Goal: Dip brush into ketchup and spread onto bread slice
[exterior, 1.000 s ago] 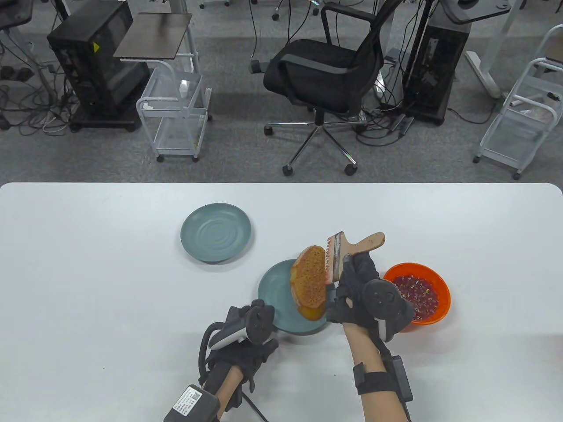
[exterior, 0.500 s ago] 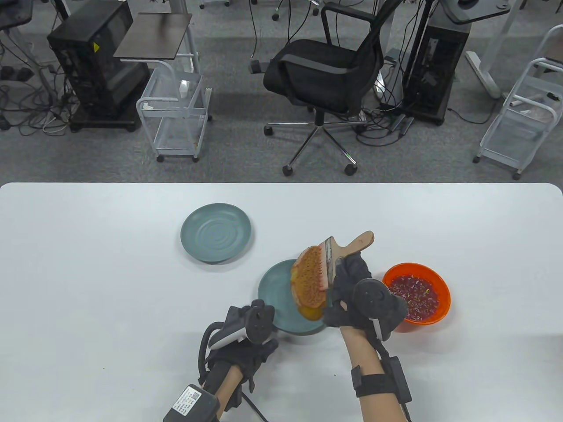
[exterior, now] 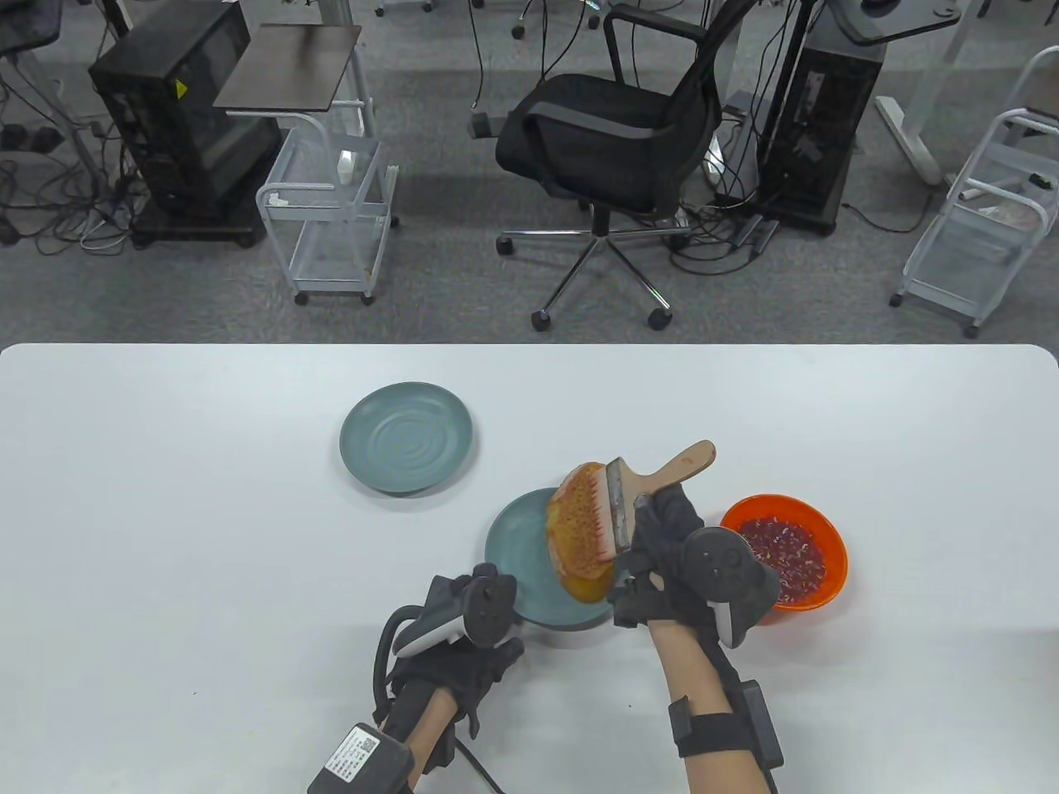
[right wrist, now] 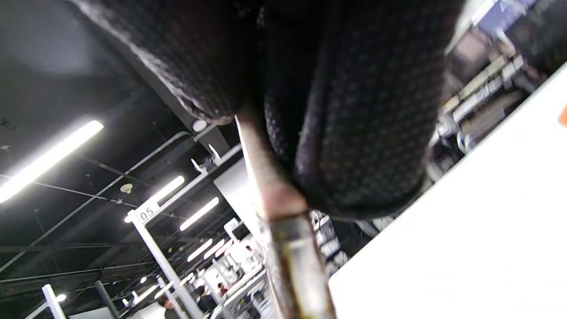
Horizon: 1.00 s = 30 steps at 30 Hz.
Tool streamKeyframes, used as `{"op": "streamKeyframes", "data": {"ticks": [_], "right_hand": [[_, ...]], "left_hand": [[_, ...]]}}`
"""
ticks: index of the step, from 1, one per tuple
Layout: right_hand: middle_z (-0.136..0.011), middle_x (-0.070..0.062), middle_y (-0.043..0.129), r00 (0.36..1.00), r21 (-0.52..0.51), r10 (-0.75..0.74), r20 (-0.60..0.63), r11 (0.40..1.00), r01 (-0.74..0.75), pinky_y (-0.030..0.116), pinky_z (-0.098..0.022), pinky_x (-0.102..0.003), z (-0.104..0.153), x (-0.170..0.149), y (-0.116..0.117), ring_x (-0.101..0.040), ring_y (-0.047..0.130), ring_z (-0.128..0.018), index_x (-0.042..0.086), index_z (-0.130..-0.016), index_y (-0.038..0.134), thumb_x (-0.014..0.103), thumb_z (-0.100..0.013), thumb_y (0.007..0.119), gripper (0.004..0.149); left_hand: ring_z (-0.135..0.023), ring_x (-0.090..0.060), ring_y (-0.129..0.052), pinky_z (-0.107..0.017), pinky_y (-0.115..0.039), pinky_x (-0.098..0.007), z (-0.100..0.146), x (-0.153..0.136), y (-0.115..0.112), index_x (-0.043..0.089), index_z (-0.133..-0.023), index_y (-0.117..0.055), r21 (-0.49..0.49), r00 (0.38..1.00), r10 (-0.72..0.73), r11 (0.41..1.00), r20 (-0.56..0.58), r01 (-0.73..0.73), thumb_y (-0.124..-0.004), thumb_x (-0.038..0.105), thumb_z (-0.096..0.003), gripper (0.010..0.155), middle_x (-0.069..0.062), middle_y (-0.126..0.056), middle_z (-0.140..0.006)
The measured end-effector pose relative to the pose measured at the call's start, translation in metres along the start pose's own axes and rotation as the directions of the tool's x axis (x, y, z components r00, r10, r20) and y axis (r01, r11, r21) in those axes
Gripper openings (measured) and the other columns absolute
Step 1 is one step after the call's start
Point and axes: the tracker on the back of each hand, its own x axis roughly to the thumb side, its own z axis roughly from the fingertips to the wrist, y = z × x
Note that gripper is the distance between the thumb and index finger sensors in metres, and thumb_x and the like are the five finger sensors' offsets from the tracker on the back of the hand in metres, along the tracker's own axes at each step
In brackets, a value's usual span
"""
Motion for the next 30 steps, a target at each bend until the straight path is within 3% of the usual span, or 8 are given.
{"op": "streamKeyframes", "data": {"ticks": [3,6,10,14,16,22,25,30], "right_hand": [[-0.067,-0.030,0.092,0.993,0.044,-0.107,-0.046,0.993,0.109,0.104,-0.024,-0.032,0.001,-0.001,0.002,-0.034,0.113,-0.043,-0.004,-0.086,0.080,0.023,-0.049,0.087,0.047],[-0.068,-0.030,0.091,0.965,0.135,-0.224,-0.139,0.961,0.243,0.103,-0.024,-0.033,0.007,0.000,0.020,-0.035,0.112,-0.044,-0.004,-0.087,0.080,0.022,-0.049,0.087,0.047],[-0.067,-0.031,0.092,0.985,0.159,-0.147,-0.095,0.974,0.161,0.103,-0.023,-0.033,0.009,0.004,0.023,-0.035,0.113,-0.043,-0.004,-0.086,0.080,0.022,-0.048,0.088,0.047],[-0.067,-0.030,0.092,1.000,0.044,0.016,0.016,0.999,-0.017,0.104,-0.023,-0.032,0.003,0.004,0.005,-0.034,0.113,-0.043,-0.004,-0.086,0.080,0.023,-0.048,0.087,0.047],[-0.067,-0.029,0.092,0.999,0.010,0.021,0.024,1.000,-0.022,0.104,-0.023,-0.032,0.002,0.003,-0.001,-0.034,0.113,-0.043,-0.004,-0.086,0.080,0.023,-0.048,0.087,0.047],[-0.068,-0.031,0.091,0.960,0.173,-0.241,-0.140,0.949,0.264,0.102,-0.024,-0.034,0.009,0.001,0.020,-0.036,0.112,-0.044,-0.005,-0.087,0.080,0.021,-0.049,0.088,0.047],[-0.067,-0.031,0.092,0.988,0.198,-0.136,-0.078,0.969,0.149,0.103,-0.024,-0.034,0.009,0.003,0.022,-0.036,0.112,-0.043,-0.005,-0.087,0.080,0.022,-0.048,0.087,0.047],[-0.068,-0.029,0.092,0.999,0.065,0.025,0.039,0.997,-0.028,0.102,-0.024,-0.032,0.003,0.003,0.002,-0.034,0.113,-0.043,-0.003,-0.087,0.080,0.024,-0.049,0.086,0.048]], "left_hand": [[-0.108,-0.045,-0.012,-0.071,-0.026,-0.064,0.000,0.000,0.000,0.023,-0.112,-0.004,0.000,1.000,-0.001,1.000,-0.002,0.001,-0.060,0.039,-0.0689,0.072,-0.009,0.008,-0.112],[-0.108,-0.045,-0.012,-0.071,-0.026,-0.064,0.000,0.000,0.000,0.023,-0.112,-0.004,0.001,1.000,-0.001,1.000,-0.003,0.001,-0.060,0.038,-0.0689,0.072,-0.009,0.008,-0.112],[-0.108,-0.045,-0.012,-0.071,-0.025,-0.064,0.000,-0.001,0.000,0.023,-0.112,-0.004,0.004,1.000,0.008,1.000,0.002,-0.008,-0.060,0.038,-0.0689,0.072,-0.009,0.008,-0.112],[-0.108,-0.045,-0.012,-0.071,-0.026,-0.064,0.000,-0.001,0.000,0.023,-0.112,-0.004,0.003,1.000,0.001,1.000,0.000,-0.001,-0.060,0.038,-0.0689,0.072,-0.009,0.008,-0.112],[-0.108,-0.045,-0.012,-0.071,-0.026,-0.064,0.000,0.000,0.000,0.023,-0.112,-0.004,0.004,1.000,-0.003,1.000,-0.001,0.003,-0.060,0.038,-0.0690,0.072,-0.009,0.008,-0.112],[-0.108,-0.046,-0.012,-0.071,-0.025,-0.064,0.000,0.000,0.000,0.023,-0.112,-0.004,0.003,1.000,-0.001,1.000,-0.003,0.001,-0.060,0.038,-0.0690,0.072,-0.009,0.008,-0.112],[-0.108,-0.045,-0.012,-0.071,-0.025,-0.064,0.000,0.000,-0.001,0.023,-0.112,-0.004,0.003,1.000,0.005,1.000,0.000,-0.005,-0.060,0.038,-0.0690,0.072,-0.009,0.008,-0.112],[-0.108,-0.045,-0.012,-0.071,-0.026,-0.064,0.000,0.000,-0.001,0.023,-0.112,-0.004,0.004,1.000,-0.002,1.000,-0.002,0.002,-0.060,0.038,-0.0690,0.072,-0.009,0.008,-0.112]]}}
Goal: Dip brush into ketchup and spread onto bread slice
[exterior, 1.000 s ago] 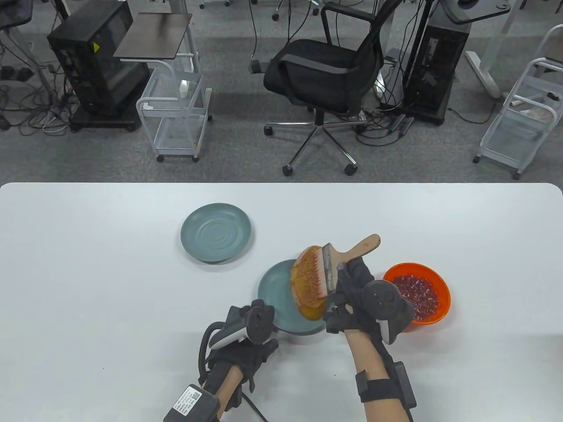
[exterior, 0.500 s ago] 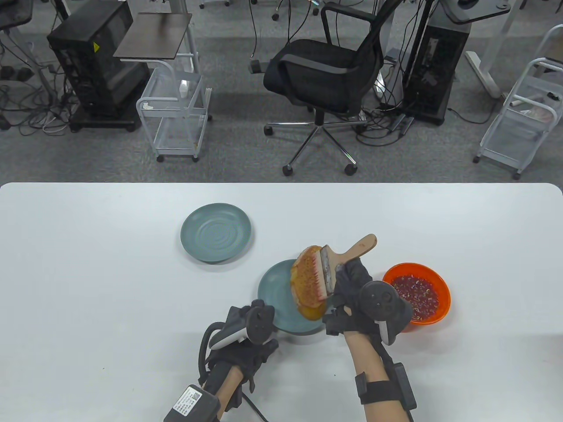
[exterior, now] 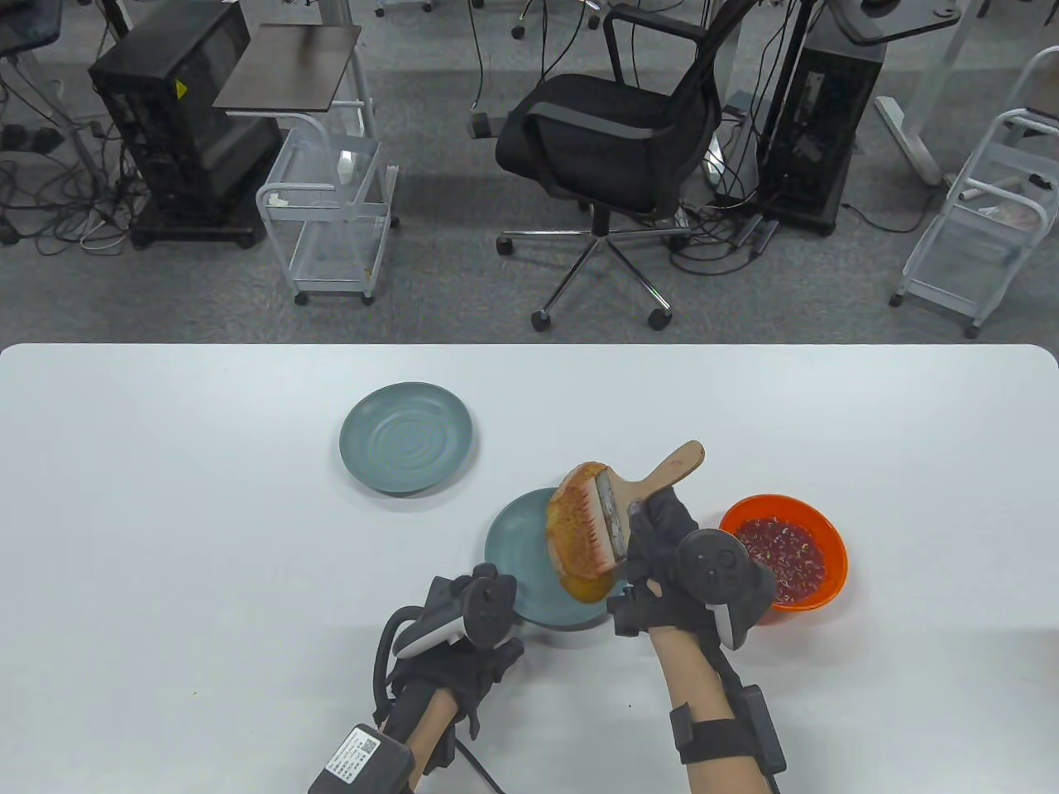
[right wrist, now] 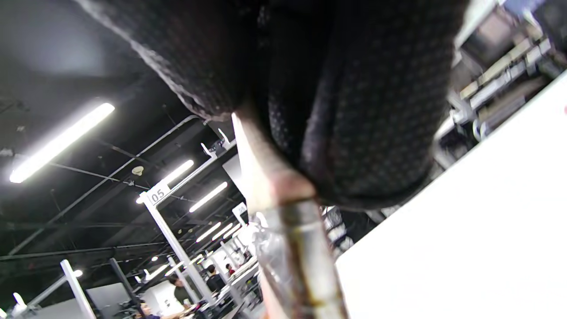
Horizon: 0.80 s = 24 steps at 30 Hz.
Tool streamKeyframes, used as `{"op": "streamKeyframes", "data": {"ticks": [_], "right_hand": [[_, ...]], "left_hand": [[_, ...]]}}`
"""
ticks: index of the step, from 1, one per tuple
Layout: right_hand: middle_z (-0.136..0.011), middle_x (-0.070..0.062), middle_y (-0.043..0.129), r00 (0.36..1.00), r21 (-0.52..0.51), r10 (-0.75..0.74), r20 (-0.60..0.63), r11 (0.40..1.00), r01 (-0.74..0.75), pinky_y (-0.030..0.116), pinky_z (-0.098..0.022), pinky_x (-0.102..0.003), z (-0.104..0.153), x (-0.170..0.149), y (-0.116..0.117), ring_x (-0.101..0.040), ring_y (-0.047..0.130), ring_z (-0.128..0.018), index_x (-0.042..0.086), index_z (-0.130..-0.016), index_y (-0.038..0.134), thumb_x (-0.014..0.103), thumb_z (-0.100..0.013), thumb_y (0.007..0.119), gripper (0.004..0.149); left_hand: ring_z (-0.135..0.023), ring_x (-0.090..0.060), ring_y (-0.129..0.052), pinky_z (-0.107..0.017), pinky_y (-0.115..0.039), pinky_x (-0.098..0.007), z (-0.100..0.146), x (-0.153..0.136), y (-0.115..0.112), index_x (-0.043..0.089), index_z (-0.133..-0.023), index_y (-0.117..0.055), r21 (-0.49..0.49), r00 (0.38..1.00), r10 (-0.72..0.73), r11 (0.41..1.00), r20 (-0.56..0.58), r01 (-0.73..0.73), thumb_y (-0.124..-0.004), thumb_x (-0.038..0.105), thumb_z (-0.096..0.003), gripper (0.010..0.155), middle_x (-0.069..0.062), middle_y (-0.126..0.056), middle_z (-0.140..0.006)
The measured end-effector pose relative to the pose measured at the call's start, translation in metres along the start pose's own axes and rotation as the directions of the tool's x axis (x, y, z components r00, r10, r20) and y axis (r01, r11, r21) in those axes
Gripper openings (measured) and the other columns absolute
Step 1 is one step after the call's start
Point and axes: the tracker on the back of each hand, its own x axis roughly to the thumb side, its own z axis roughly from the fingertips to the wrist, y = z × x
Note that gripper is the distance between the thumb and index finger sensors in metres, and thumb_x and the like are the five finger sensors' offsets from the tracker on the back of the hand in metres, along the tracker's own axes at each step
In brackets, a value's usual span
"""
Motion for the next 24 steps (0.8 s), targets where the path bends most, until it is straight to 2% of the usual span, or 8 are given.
{"op": "streamKeyframes", "data": {"ticks": [3,8,12,15,17,19,21,24], "right_hand": [[-0.069,-0.028,0.091,0.998,-0.014,-0.058,-0.020,0.998,0.057,0.103,-0.025,-0.032,0.000,-0.002,-0.002,-0.034,0.112,-0.044,-0.003,-0.088,0.079,0.024,-0.049,0.086,0.047],[-0.070,-0.029,0.090,0.963,0.119,-0.242,-0.118,0.959,0.256,0.101,-0.025,-0.034,0.004,-0.002,0.018,-0.035,0.111,-0.045,-0.003,-0.088,0.079,0.023,-0.049,0.086,0.047],[-0.068,-0.030,0.091,0.985,0.113,-0.145,-0.093,0.981,0.155,0.101,-0.024,-0.034,0.004,-0.003,0.015,-0.035,0.112,-0.044,-0.004,-0.088,0.079,0.022,-0.049,0.086,0.048],[-0.068,-0.029,0.091,0.999,-0.006,-0.023,-0.032,1.000,0.022,0.102,-0.024,-0.033,0.001,-0.003,0.000,-0.034,0.112,-0.043,-0.004,-0.088,0.079,0.023,-0.049,0.086,0.048],[-0.069,-0.027,0.091,0.999,-0.059,-0.012,-0.035,0.998,0.010,0.103,-0.025,-0.031,0.000,-0.003,-0.007,-0.032,0.112,-0.044,-0.002,-0.088,0.078,0.025,-0.050,0.085,0.048],[-0.070,-0.027,0.090,0.989,-0.030,-0.126,-0.083,0.992,0.124,0.103,-0.026,-0.031,0.000,-0.004,-0.003,-0.032,0.112,-0.045,-0.002,-0.089,0.077,0.025,-0.050,0.085,0.048],[-0.070,-0.029,0.089,0.937,0.010,-0.298,-0.183,0.952,0.305,0.103,-0.026,-0.033,0.002,-0.002,0.012,-0.035,0.112,-0.045,-0.003,-0.089,0.077,0.023,-0.050,0.085,0.048],[-0.070,-0.031,0.089,0.931,0.081,-0.291,-0.220,0.946,0.315,0.103,-0.026,-0.033,0.005,0.006,0.030,-0.036,0.111,-0.045,-0.004,-0.089,0.077,0.022,-0.050,0.086,0.048]], "left_hand": [[-0.108,-0.045,-0.012,-0.071,-0.026,-0.064,0.000,0.000,0.000,0.023,-0.112,-0.004,-0.001,1.000,-0.002,1.000,-0.003,0.002,-0.060,0.038,-0.0690,0.072,-0.009,0.008,-0.112],[-0.108,-0.045,-0.012,-0.071,-0.025,-0.064,0.000,0.000,0.000,0.023,-0.112,-0.004,-0.002,1.000,0.003,1.000,-0.001,-0.003,-0.060,0.038,-0.0690,0.073,-0.009,0.008,-0.112],[-0.108,-0.045,-0.012,-0.071,-0.025,-0.064,0.000,0.000,0.000,0.023,-0.112,-0.004,-0.001,1.000,0.003,1.000,0.000,-0.003,-0.060,0.038,-0.0691,0.072,-0.009,0.008,-0.112],[-0.108,-0.045,-0.012,-0.071,-0.026,-0.064,0.000,0.000,0.000,0.023,-0.112,-0.004,0.000,1.000,0.002,1.000,0.001,-0.002,-0.060,0.038,-0.0690,0.072,-0.009,0.008,-0.112],[-0.108,-0.045,-0.012,-0.071,-0.026,-0.064,0.000,0.000,0.000,0.023,-0.112,-0.004,0.001,1.000,-0.003,1.000,0.000,0.003,-0.060,0.038,-0.0691,0.072,-0.009,0.008,-0.112],[-0.108,-0.045,-0.012,-0.071,-0.026,-0.064,0.000,0.000,0.000,0.023,-0.112,-0.004,0.000,1.000,-0.001,1.000,-0.001,0.001,-0.060,0.038,-0.0690,0.072,-0.009,0.008,-0.112],[-0.108,-0.045,-0.012,-0.071,-0.025,-0.064,0.000,0.000,0.000,0.023,-0.112,-0.004,-0.004,1.000,0.003,1.000,-0.005,-0.003,-0.060,0.038,-0.0690,0.072,-0.009,0.009,-0.112],[-0.108,-0.045,-0.012,-0.071,-0.025,-0.064,0.000,0.000,0.000,0.023,-0.112,-0.004,0.000,1.000,0.005,1.000,-0.001,-0.005,-0.060,0.038,-0.0690,0.072,-0.009,0.008,-0.112]]}}
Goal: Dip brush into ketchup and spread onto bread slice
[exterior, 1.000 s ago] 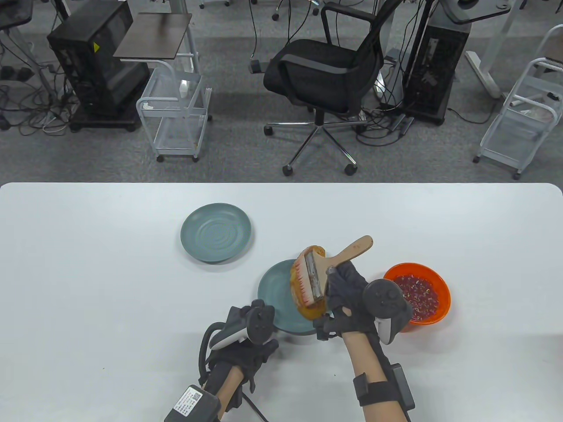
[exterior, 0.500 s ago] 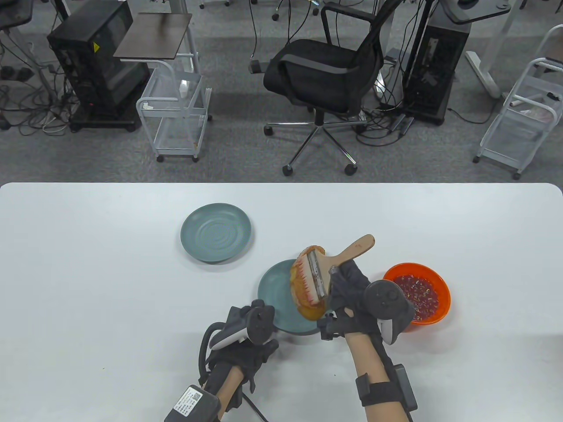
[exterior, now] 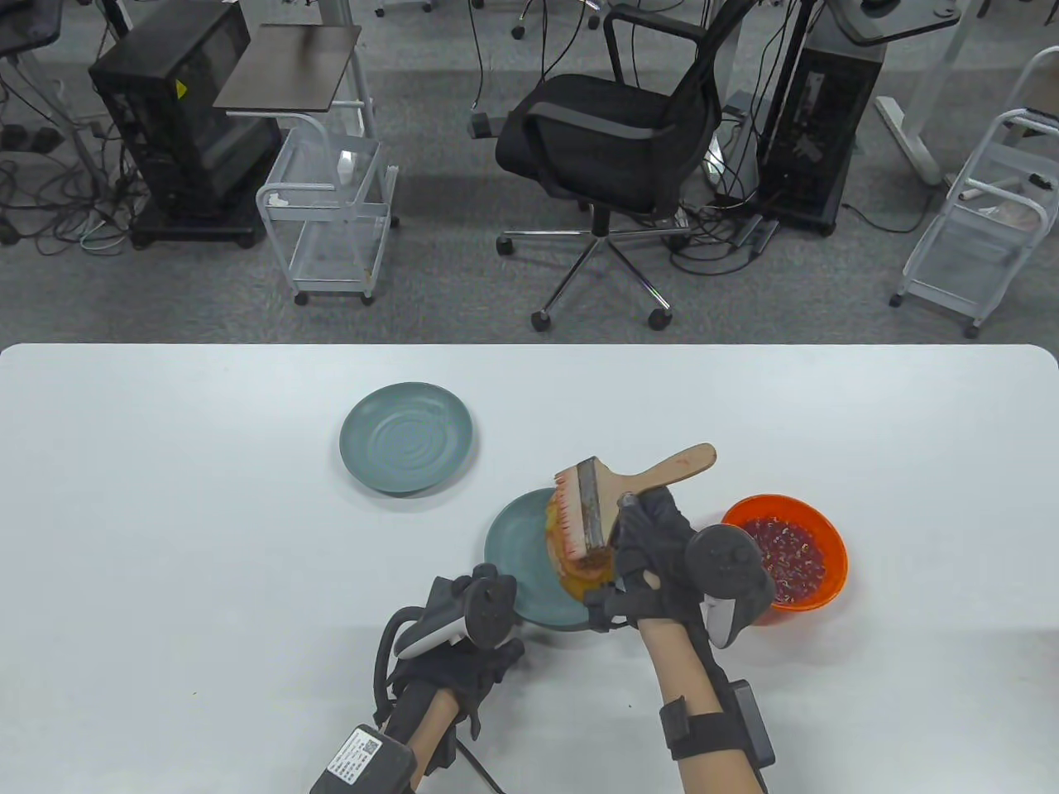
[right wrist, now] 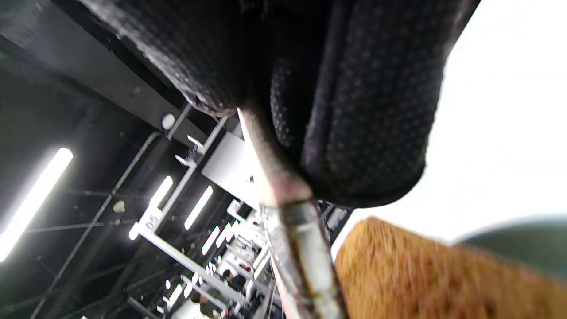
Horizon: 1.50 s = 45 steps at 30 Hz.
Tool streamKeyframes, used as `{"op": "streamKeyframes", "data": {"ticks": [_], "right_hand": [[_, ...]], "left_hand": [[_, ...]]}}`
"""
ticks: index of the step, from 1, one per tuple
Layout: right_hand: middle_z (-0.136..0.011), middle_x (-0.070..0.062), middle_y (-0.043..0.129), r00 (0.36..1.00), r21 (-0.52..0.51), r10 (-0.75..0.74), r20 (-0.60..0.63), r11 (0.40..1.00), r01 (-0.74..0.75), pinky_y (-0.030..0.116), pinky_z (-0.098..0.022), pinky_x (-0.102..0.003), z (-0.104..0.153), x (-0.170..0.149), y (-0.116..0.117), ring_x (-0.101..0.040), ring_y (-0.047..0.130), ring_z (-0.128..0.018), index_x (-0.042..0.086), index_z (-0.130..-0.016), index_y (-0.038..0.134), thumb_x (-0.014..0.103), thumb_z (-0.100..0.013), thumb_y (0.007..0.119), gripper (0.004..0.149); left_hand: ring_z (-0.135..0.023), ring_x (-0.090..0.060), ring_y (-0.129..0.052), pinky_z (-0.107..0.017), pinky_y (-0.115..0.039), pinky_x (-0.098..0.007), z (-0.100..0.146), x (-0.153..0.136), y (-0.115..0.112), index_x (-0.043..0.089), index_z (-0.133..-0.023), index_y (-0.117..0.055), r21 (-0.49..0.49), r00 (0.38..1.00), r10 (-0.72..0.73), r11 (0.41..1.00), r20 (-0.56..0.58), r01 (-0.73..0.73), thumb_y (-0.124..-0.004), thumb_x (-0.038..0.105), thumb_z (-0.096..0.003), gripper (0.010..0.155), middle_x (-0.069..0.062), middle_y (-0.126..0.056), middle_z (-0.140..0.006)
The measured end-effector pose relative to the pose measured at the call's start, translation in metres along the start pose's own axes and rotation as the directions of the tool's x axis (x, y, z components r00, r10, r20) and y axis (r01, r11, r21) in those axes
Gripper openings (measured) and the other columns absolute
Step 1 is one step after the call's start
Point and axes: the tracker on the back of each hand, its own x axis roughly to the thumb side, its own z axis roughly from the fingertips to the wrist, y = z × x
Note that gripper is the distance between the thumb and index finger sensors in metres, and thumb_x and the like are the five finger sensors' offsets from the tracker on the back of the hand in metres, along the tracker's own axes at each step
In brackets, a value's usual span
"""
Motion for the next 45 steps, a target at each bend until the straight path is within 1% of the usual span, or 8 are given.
{"op": "streamKeyframes", "data": {"ticks": [6,9,11,16,22,26,34,45], "right_hand": [[-0.065,-0.032,0.091,0.976,-0.105,0.197,0.088,0.977,-0.187,0.104,-0.022,-0.032,0.002,0.003,-0.004,-0.035,0.113,-0.041,-0.008,-0.086,0.079,0.022,-0.049,0.086,0.048],[-0.065,-0.030,0.092,0.912,-0.236,0.380,0.158,0.911,-0.338,0.105,-0.022,-0.029,0.000,0.009,-0.020,-0.032,0.114,-0.040,-0.007,-0.086,0.079,0.023,-0.049,0.086,0.048],[-0.066,-0.030,0.092,0.921,-0.258,0.354,0.162,0.916,-0.307,0.105,-0.022,-0.029,0.001,0.010,-0.024,-0.032,0.114,-0.041,-0.005,-0.086,0.079,0.024,-0.049,0.086,0.047],[-0.069,-0.031,0.089,0.998,-0.128,0.051,0.040,0.991,-0.045,0.105,-0.025,-0.032,0.003,0.004,-0.007,-0.035,0.113,-0.044,-0.006,-0.086,0.077,0.022,-0.050,0.087,0.047],[-0.067,-0.032,0.090,0.983,-0.129,0.167,0.076,0.979,-0.156,0.106,-0.023,-0.032,0.004,0.004,0.002,-0.036,0.114,-0.043,-0.007,-0.084,0.078,0.021,-0.048,0.088,0.047],[-0.066,-0.032,0.091,0.935,-0.228,0.325,0.140,0.930,-0.289,0.107,-0.022,-0.029,0.003,0.009,-0.011,-0.034,0.115,-0.041,-0.008,-0.083,0.079,0.022,-0.048,0.089,0.047],[-0.070,-0.032,0.088,0.996,-0.149,0.082,0.044,0.986,-0.075,0.107,-0.024,-0.030,0.006,0.006,0.003,-0.036,0.114,-0.044,-0.006,-0.084,0.076,0.023,-0.049,0.088,0.047],[-0.068,-0.032,0.089,0.952,-0.253,0.286,0.111,0.934,-0.251,0.107,-0.023,-0.029,0.003,0.010,-0.016,-0.035,0.114,-0.043,-0.006,-0.084,0.077,0.023,-0.048,0.088,0.047]], "left_hand": [[-0.108,-0.045,-0.012,-0.071,-0.025,-0.064,0.000,-0.001,0.000,0.023,-0.112,-0.004,0.000,1.000,-0.001,1.000,0.013,0.001,-0.060,0.038,-0.0688,0.072,-0.009,0.008,-0.112],[-0.108,-0.045,-0.012,-0.071,-0.026,-0.064,0.000,-0.001,0.000,0.023,-0.112,-0.004,-0.001,1.000,-0.007,1.000,0.011,0.007,-0.060,0.038,-0.0689,0.073,-0.009,0.008,-0.112],[-0.108,-0.045,-0.012,-0.071,-0.026,-0.064,0.000,0.000,0.000,0.023,-0.112,-0.004,-0.002,1.000,-0.011,1.000,0.008,0.011,-0.060,0.038,-0.0690,0.072,-0.009,0.008,-0.112],[-0.108,-0.045,-0.012,-0.071,-0.026,-0.064,0.000,0.000,0.000,0.023,-0.112,-0.004,-0.002,1.000,-0.007,1.000,0.006,0.007,-0.060,0.038,-0.0689,0.073,-0.009,0.008,-0.112],[-0.108,-0.045,-0.012,-0.071,-0.025,-0.064,0.000,0.000,-0.001,0.023,-0.112,-0.004,-0.002,1.000,-0.003,1.000,0.010,0.003,-0.060,0.038,-0.0689,0.073,-0.009,0.008,-0.112],[-0.108,-0.045,-0.012,-0.071,-0.025,-0.064,0.000,0.000,-0.001,0.023,-0.112,-0.004,-0.003,1.000,-0.009,1.000,0.008,0.009,-0.060,0.038,-0.0690,0.073,-0.009,0.008,-0.112],[-0.108,-0.045,-0.012,-0.071,-0.025,-0.064,0.000,0.000,-0.001,0.023,-0.112,-0.004,-0.003,1.000,-0.007,1.000,0.007,0.007,-0.060,0.038,-0.0690,0.073,-0.009,0.008,-0.112],[-0.108,-0.045,-0.012,-0.071,-0.025,-0.064,0.000,0.000,-0.001,0.023,-0.112,-0.004,-0.004,1.000,-0.009,1.000,0.009,0.009,-0.060,0.038,-0.0690,0.072,-0.009,0.008,-0.112]]}}
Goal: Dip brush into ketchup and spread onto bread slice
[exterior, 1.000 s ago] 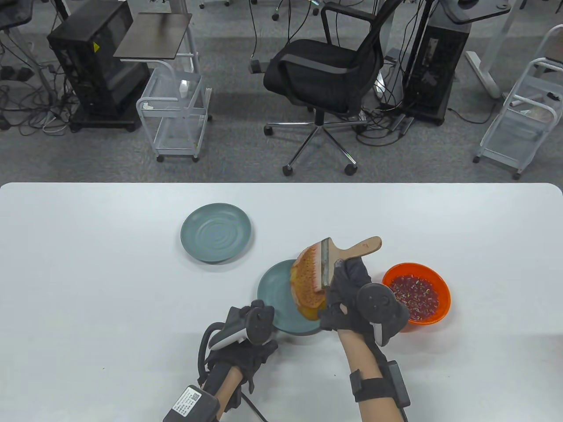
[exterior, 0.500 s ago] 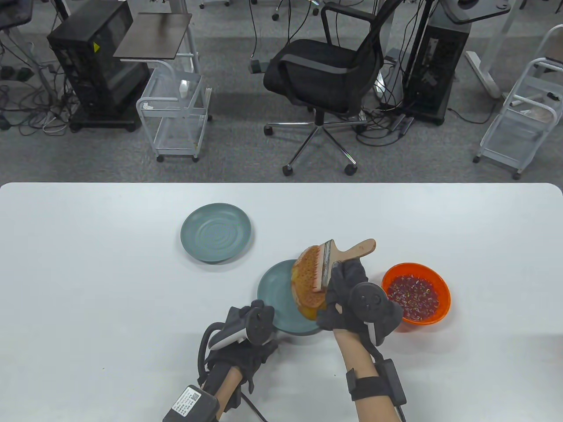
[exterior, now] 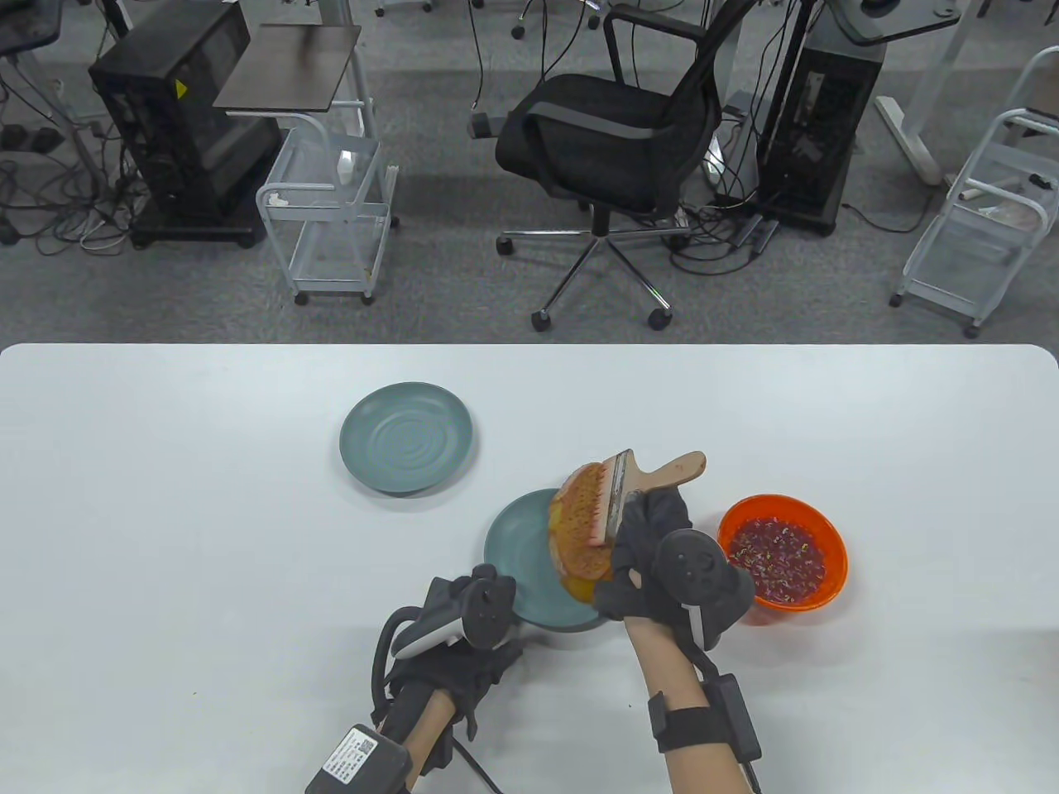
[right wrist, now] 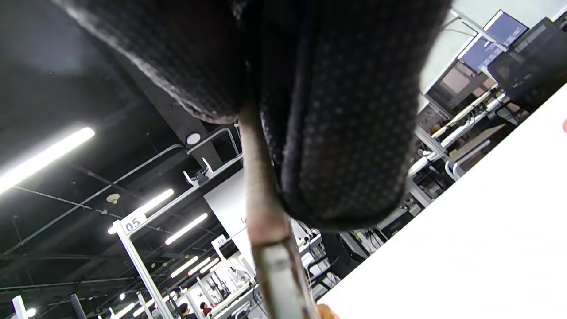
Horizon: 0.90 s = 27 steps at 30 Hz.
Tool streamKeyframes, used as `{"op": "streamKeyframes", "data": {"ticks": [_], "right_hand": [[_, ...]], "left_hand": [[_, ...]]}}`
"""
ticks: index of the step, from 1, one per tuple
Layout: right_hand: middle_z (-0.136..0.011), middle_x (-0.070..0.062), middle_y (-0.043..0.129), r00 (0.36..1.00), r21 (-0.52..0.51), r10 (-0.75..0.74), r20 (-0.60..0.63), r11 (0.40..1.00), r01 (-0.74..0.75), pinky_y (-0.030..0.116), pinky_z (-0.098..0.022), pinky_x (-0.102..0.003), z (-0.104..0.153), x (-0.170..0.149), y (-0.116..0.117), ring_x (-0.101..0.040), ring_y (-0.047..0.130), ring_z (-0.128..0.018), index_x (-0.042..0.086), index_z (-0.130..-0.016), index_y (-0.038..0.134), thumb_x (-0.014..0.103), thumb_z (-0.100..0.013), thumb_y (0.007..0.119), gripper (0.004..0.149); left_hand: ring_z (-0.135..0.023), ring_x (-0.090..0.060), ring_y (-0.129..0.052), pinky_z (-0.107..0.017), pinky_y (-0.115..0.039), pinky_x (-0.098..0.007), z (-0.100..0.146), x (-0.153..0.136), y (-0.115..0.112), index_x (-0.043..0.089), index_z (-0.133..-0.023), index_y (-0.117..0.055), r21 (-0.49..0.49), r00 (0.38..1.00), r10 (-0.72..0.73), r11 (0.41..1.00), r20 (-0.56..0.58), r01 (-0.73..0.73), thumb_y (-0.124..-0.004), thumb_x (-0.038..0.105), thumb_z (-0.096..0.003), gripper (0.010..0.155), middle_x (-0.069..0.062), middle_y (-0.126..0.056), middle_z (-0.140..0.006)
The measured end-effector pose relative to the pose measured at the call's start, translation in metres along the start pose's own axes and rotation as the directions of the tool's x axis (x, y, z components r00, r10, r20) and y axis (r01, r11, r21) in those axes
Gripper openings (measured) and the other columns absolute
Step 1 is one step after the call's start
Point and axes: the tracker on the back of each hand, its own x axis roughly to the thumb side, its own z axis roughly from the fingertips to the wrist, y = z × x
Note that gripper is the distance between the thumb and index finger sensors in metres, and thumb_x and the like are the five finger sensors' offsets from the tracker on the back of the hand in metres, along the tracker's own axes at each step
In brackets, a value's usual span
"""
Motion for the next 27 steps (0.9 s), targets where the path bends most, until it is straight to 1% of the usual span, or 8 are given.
{"op": "streamKeyframes", "data": {"ticks": [3,6,9,13,18,21,23,27], "right_hand": [[-0.070,-0.031,0.088,0.987,0.052,-0.135,-0.083,0.989,0.139,0.107,-0.025,-0.030,0.002,-0.003,0.006,-0.035,0.114,-0.044,-0.005,-0.084,0.077,0.023,-0.049,0.088,0.047],[-0.070,-0.032,0.087,0.977,0.106,-0.169,-0.128,0.977,0.183,0.107,-0.025,-0.031,0.005,-0.003,0.016,-0.036,0.114,-0.045,-0.005,-0.085,0.076,0.022,-0.049,0.088,0.047],[-0.069,-0.032,0.088,0.990,0.104,-0.113,-0.079,0.987,0.121,0.107,-0.024,-0.031,0.003,-0.002,0.014,-0.036,0.114,-0.045,-0.006,-0.084,0.077,0.022,-0.048,0.088,0.047],[-0.068,-0.031,0.090,0.998,0.016,0.051,0.041,0.999,-0.052,0.107,-0.023,-0.029,-0.003,-0.001,-0.005,-0.034,0.115,-0.042,-0.005,-0.083,0.078,0.023,-0.048,0.088,0.047],[-0.069,-0.031,0.089,0.988,0.086,-0.148,-0.042,0.985,0.151,0.106,-0.024,-0.031,0.000,0.000,-0.003,-0.036,0.114,-0.044,-0.005,-0.084,0.078,0.022,-0.048,0.088,0.047],[-0.069,-0.032,0.089,0.984,0.146,-0.161,-0.072,0.975,0.170,0.106,-0.024,-0.031,0.005,0.001,0.007,-0.036,0.114,-0.044,-0.005,-0.084,0.078,0.022,-0.048,0.089,0.047],[-0.068,-0.032,0.089,0.988,0.154,-0.138,-0.066,0.977,0.146,0.106,-0.023,-0.032,0.005,-0.001,0.008,-0.037,0.114,-0.043,-0.006,-0.084,0.078,0.022,-0.047,0.089,0.047],[-0.068,-0.031,0.090,0.994,0.032,0.060,0.093,0.998,-0.063,0.107,-0.023,-0.030,0.001,0.004,-0.009,-0.035,0.114,-0.042,-0.006,-0.083,0.078,0.023,-0.048,0.088,0.047]], "left_hand": [[-0.108,-0.045,-0.012,-0.071,-0.025,-0.064,0.000,0.000,0.000,0.023,-0.112,-0.004,0.000,1.000,0.000,1.000,-0.002,0.000,-0.060,0.038,-0.0690,0.072,-0.009,0.008,-0.112],[-0.108,-0.045,-0.012,-0.071,-0.025,-0.064,0.000,0.000,0.000,0.023,-0.112,-0.004,0.000,1.000,0.002,1.000,-0.003,-0.002,-0.060,0.038,-0.0689,0.073,-0.009,0.008,-0.112],[-0.108,-0.045,-0.012,-0.071,-0.025,-0.064,0.000,0.000,0.000,0.023,-0.112,-0.004,0.000,1.000,0.004,1.000,0.000,-0.004,-0.060,0.038,-0.0690,0.072,-0.009,0.008,-0.112],[-0.108,-0.045,-0.012,-0.071,-0.026,-0.064,0.000,0.000,0.000,0.023,-0.112,-0.004,0.000,1.000,-0.001,1.000,-0.001,0.001,-0.060,0.038,-0.0691,0.072,-0.009,0.008,-0.112],[-0.108,-0.045,-0.012,-0.071,-0.026,-0.064,0.000,0.001,0.000,0.022,-0.112,-0.003,-0.002,1.000,-0.006,1.000,-0.008,0.006,-0.060,0.037,-0.0692,0.072,-0.009,0.009,-0.111],[-0.108,-0.045,-0.012,-0.071,-0.025,-0.064,0.000,0.000,0.000,0.022,-0.112,-0.003,0.000,1.000,-0.003,1.000,-0.008,0.003,-0.060,0.038,-0.0693,0.072,-0.009,0.009,-0.111],[-0.108,-0.045,-0.012,-0.071,-0.025,-0.064,0.000,0.000,0.000,0.022,-0.112,-0.003,0.000,1.000,-0.002,1.000,-0.007,0.002,-0.060,0.038,-0.0692,0.073,-0.009,0.009,-0.112],[-0.108,-0.045,-0.012,-0.071,-0.026,-0.064,0.000,0.000,0.000,0.022,-0.112,-0.003,-0.001,1.000,-0.004,1.000,-0.007,0.004,-0.060,0.038,-0.0692,0.072,-0.009,0.009,-0.112]]}}
